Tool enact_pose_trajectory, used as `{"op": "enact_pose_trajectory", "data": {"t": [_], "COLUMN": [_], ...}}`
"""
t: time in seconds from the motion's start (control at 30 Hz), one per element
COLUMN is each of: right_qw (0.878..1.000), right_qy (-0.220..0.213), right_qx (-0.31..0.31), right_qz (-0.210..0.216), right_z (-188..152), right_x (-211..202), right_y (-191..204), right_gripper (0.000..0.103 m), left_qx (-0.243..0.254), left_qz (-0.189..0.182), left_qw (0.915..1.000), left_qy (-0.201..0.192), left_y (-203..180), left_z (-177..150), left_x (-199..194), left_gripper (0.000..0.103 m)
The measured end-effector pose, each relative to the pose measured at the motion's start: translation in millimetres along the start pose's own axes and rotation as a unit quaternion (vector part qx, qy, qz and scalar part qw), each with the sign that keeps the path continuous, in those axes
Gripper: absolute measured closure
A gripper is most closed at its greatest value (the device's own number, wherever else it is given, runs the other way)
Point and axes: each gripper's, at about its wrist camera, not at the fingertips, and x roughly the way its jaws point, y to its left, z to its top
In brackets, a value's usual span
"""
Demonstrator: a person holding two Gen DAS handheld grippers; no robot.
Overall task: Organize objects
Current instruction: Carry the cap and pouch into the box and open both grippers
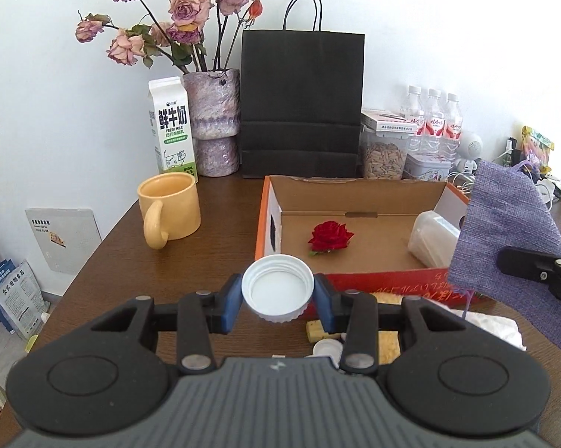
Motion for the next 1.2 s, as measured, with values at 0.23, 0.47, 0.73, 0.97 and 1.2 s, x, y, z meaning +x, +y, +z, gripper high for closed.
{"op": "enact_pose_trajectory", "data": {"t": [0.23, 0.47, 0.73, 0.97, 1.2], "right_qw": [1.0, 1.0, 1.0, 1.0, 1.0], "right_qy": [-0.016, -0.025, -0.021, -0.008, 0.015], "right_qx": [0.002, 0.009, 0.015, 0.018, 0.025], "right_qz": [0.001, 0.002, 0.003, 0.001, 0.001], "right_z": [16.2, 28.7, 35.6, 34.4, 28.2], "right_x": [14.1, 39.4, 77.0, 114.0, 146.4], "right_y": [-14.7, -32.0, -50.9, -64.5, -76.5], "right_gripper": [0.088, 0.088, 0.088, 0.088, 0.088], "left_qx": [0.002, 0.003, 0.006, 0.004, 0.0], "left_qz": [-0.01, -0.02, -0.027, -0.03, -0.034], "left_qw": [0.9998, 0.9996, 0.9994, 0.9995, 0.9994], "left_qy": [-0.014, -0.021, -0.019, -0.012, -0.005], "left_y": [-22.0, -40.2, -53.6, -55.2, -55.6], "left_z": [24.3, 44.2, 59.4, 65.7, 65.9], "left_x": [10.6, 31.8, 67.1, 104.8, 137.9], "left_gripper": [0.062, 0.062, 0.062, 0.062, 0.062]}}
